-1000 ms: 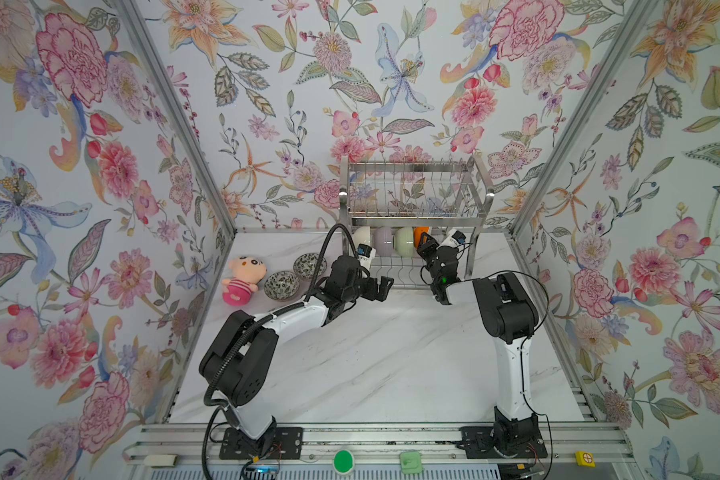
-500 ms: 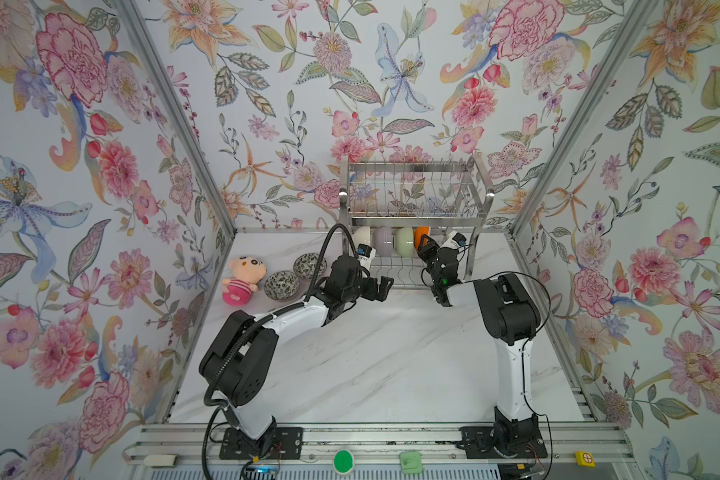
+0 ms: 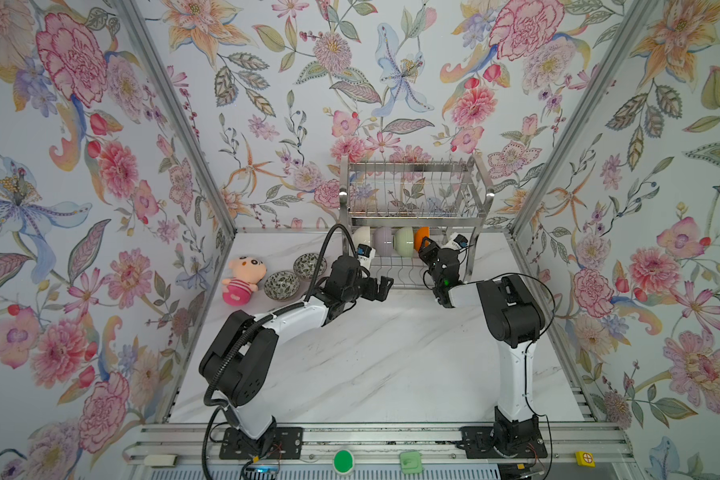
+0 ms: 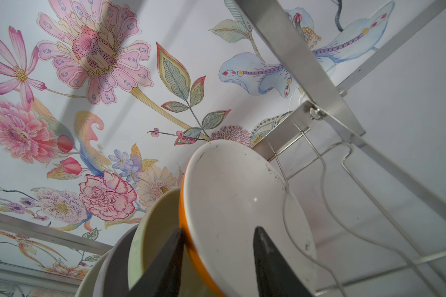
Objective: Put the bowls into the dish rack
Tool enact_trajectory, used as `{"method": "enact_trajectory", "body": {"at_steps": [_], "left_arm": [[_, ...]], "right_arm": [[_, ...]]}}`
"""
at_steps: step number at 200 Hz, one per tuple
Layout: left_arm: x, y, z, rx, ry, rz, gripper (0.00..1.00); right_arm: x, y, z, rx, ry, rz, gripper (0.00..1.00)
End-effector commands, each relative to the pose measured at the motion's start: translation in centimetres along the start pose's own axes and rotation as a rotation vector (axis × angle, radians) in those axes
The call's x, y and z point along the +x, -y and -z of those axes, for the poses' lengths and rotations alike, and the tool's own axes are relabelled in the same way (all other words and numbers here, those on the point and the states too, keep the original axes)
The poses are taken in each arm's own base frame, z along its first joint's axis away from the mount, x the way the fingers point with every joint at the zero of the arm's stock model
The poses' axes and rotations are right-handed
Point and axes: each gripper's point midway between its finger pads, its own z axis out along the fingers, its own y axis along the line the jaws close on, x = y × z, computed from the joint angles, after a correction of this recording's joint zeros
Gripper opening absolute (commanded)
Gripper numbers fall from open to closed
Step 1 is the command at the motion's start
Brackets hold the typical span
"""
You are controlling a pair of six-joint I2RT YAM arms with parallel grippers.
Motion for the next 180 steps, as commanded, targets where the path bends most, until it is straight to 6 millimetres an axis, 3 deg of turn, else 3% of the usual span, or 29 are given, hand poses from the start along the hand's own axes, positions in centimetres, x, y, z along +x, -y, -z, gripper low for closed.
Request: {"method": "enact_trajectory", "body": {"at_steps": [1,152,155,180], "left_arm": [[-0.6,0.6,1.2,0.010,0.010,0.010,0.99],[0.5,0.7,3.3,-0.010,0.002,0.032,0.99],[-0.4,1.2,4.1,-0.001,0.027,0.027,1.00],[-0.8,1.5,5.3,-0.011,0.046,0.020,0.99]], "right_arm": [[-1.5,-1.2,0.9,-0.002,0.030,0.009,0.48],[-1.0,-4.0,4.8,-0.028,0.040,0.011,0.52],[-0.9,-4.0,4.9,-0.029,0.039,0.009,0.52],[-0.6,-4.1,5.9,-0.028,0.040,0.005,0.53]]}}
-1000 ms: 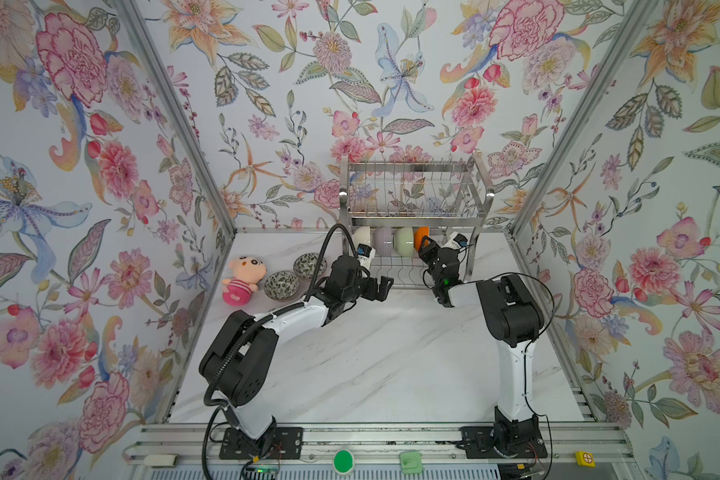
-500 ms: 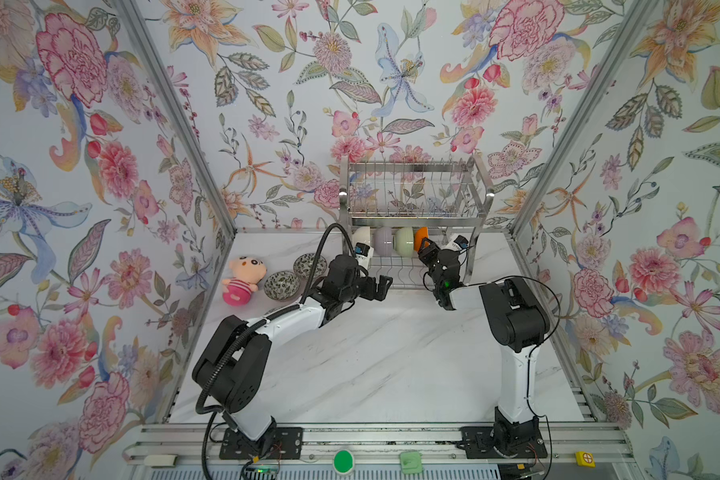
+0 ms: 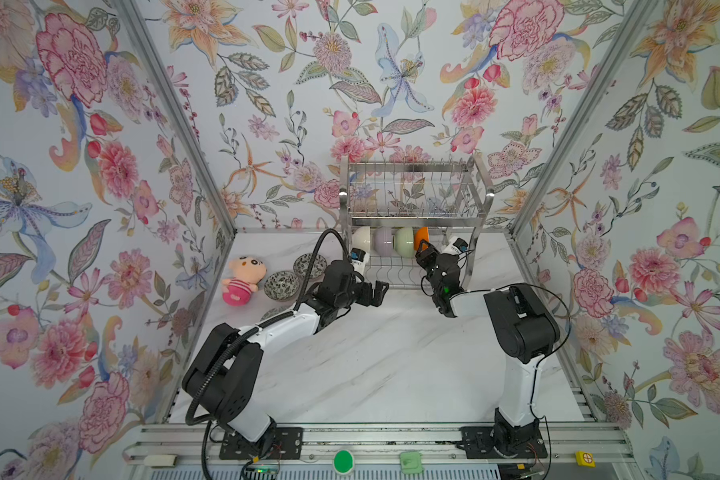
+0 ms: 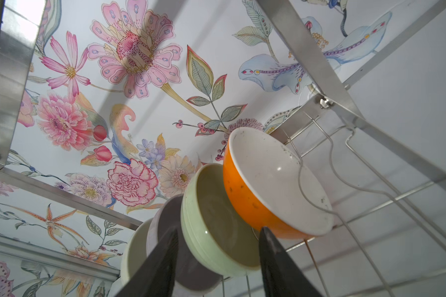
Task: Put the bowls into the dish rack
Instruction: 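Open the right gripper and withdraw it from the orange bowl toward the robot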
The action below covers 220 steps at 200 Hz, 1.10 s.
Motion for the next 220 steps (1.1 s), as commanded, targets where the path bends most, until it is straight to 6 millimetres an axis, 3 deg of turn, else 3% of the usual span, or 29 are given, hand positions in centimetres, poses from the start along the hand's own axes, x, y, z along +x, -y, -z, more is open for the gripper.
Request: {"method": "enact_trajectory", "body": {"at_steps": [1,65,134,162,211,220], "left_arm": [[-1.3,0.7,1.8,-0.009,0.047,-0.001,0.99],[-1.3,1.3,3.2,-0.010,0.053,0.012,0.99],[-0.9,1.2,4.6,-0.014,0.076,0.059,0.99],[-0.8,0.2,5.9,-0.082,0.081,0.030,0.99],[0.4,-2.8,8.1,-0.250,0.054,-0.016,0.99],[0.4,-3.5,8.7,-0.293,0.054,-0.022,0.99]], "right_arm": [[-0.9,-0.9,1.1,-0.011,0.040,0.001,0.52],[0.6,-2.0,3.6,-0.033,0.015,0.016,0.53],[4.4,-4.6,7.1,-0.063,-0.105,0.149,0.54],[6.7,-5.9,8.8,-0.078,-0.199,0.261,0.55],[7.5,-6.7,11.1,-0.086,-0.304,0.411,0.58],[8.5,-7.8,12.0,-0.115,-0.342,0.450,0.61]]}}
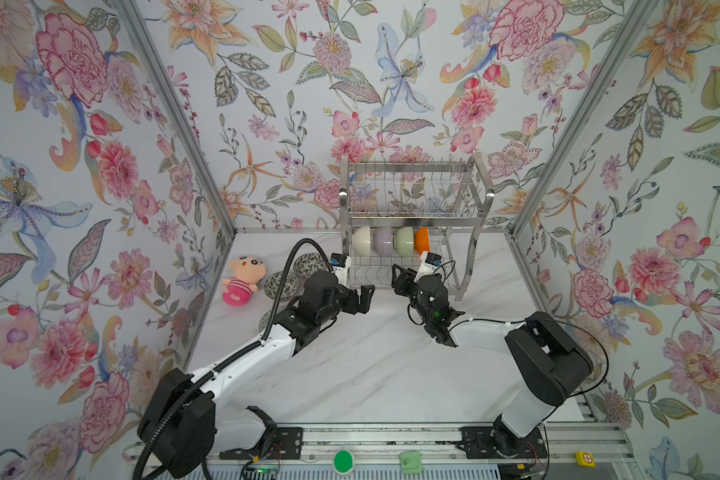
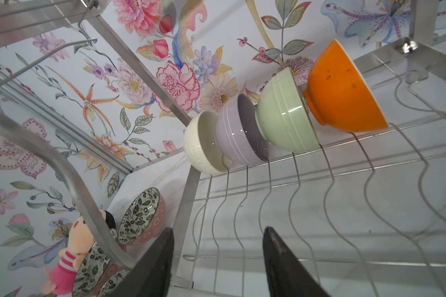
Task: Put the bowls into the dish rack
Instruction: 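Open the right gripper and withdraw it from the orange bowl toward the robot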
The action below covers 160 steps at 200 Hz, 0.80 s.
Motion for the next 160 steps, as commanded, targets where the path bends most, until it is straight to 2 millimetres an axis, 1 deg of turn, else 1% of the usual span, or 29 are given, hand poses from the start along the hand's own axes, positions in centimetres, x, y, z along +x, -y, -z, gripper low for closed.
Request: {"method": "enact_trajectory", "body": {"at_steps": [1,11,33,39,47,51,71,75,84,87,92,95,97,111,133,147,160], "left_arm": [[1.1,-2.8,1.2,-0.150,-0.026,-0.047,0.99],[1.1,-3.7,1.6,-0.194,-0.032,-0.058,0.99],[1.8,-5.4,2.2,-0.264,-0.060,-0.061,0.99],[2.0,-5.9,2.3,-0.281,-0.069,-0.058,0.99],[2.6,-6.4,2.4,-0.300,-0.083,-0.054,0.99],[2.9,-6.7,2.5,-0.307,-0.090,-0.051,0.99],[4.5,-8.2,2.8,-0.348,-0.120,-0.039,0.99],[4.8,-8.6,2.9,-0.361,-0.125,-0.036,0.99],[5.4,-9.3,3.2,-0.386,-0.135,-0.032,0.99],[5.6,-9.5,3.2,-0.392,-0.138,-0.032,0.99],[5.8,-9.9,3.3,-0.403,-0.144,-0.030,0.99],[6.0,-10.1,3.4,-0.409,-0.146,-0.028,0.99],[6.1,-10.2,3.4,-0.414,-0.150,-0.029,1.00],[6.7,-11.0,3.5,-0.439,-0.169,-0.029,0.99],[7.2,-11.8,3.3,-0.473,-0.193,-0.037,0.99],[7.3,-11.8,2.8,-0.472,-0.210,-0.044,0.99],[7.5,-11.4,2.0,-0.450,-0.236,-0.052,0.99]], "right_arm": [[1.7,-0.8,1.0,-0.004,-0.111,0.136,0.61],[1.9,-1.3,1.4,-0.010,-0.138,0.178,0.62],[1.8,-2.2,2.3,-0.022,-0.172,0.267,0.69],[1.8,-2.6,2.5,-0.027,-0.177,0.289,0.72],[1.8,-3.0,2.9,-0.031,-0.186,0.320,0.73],[1.6,-3.1,3.1,-0.033,-0.187,0.331,0.76],[1.6,-4.1,4.0,-0.056,-0.208,0.394,0.79],[1.7,-4.2,4.1,-0.057,-0.213,0.408,0.83],[1.6,-4.4,4.5,-0.061,-0.216,0.434,0.86],[1.7,-4.4,4.6,-0.062,-0.219,0.442,0.90],[1.6,-4.4,4.8,-0.063,-0.219,0.454,0.93],[1.6,-4.4,4.9,-0.064,-0.221,0.461,0.98],[1.6,-4.5,4.9,-0.065,-0.221,0.466,1.00],[1.7,-4.5,5.2,-0.067,-0.228,0.491,0.99],[2.1,-3.8,5.0,-0.038,-0.236,0.523,0.99],[2.5,-3.5,4.7,-0.035,-0.236,0.545,0.99],[2.4,-3.3,4.7,-0.029,-0.218,0.539,0.99]]}}
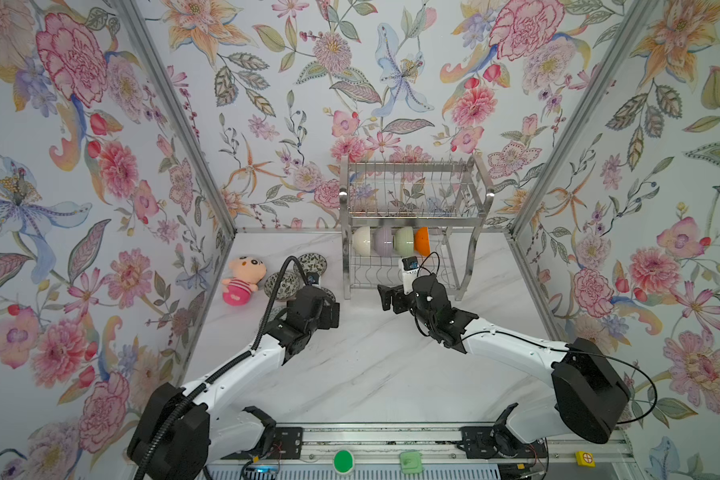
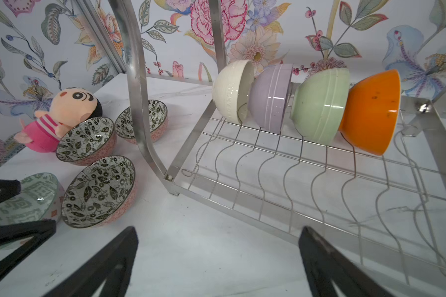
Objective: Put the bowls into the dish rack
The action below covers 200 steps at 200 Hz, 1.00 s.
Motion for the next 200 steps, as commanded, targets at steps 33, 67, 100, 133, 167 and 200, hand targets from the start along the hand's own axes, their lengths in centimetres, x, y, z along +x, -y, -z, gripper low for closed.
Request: {"method": "enact_trajectory", "body": {"at_steps": [33,67,100,133,167,200], "left_arm": [[0.3,1.5,-2.7,0.019,-0.105,-0.055,0.99],[0.6,1.8,-3.9,0.006,-0.145,-0.089,0.95],[1.6,1.5,-4.6,-0.019,-0.192,-0.124,0.86],[2.7,1.7,-5.5,-0.017,-0.223,-0.129,0.81],[4.2,1.9,-6.9,-0.017,-0.253,-0.131,0.67],[4.7,2.6,-7.9,0.008,-0.272,-0.139,0.43]], "right_arm": [[0.2,-0.4,0.8,-0.055,0.022,-0.040,0.99],[-0.3,-0.3,2.1,-0.064,0.052,0.016,0.99],[-1.4,0.5,3.8,-0.040,0.123,0.020,0.99],[-0.8,0.6,4.0,-0.048,0.116,0.023,0.99],[-0.5,0.4,4.0,-0.055,0.104,0.023,0.99],[-0.1,0.8,3.6,-0.041,0.090,0.021,0.99]]}}
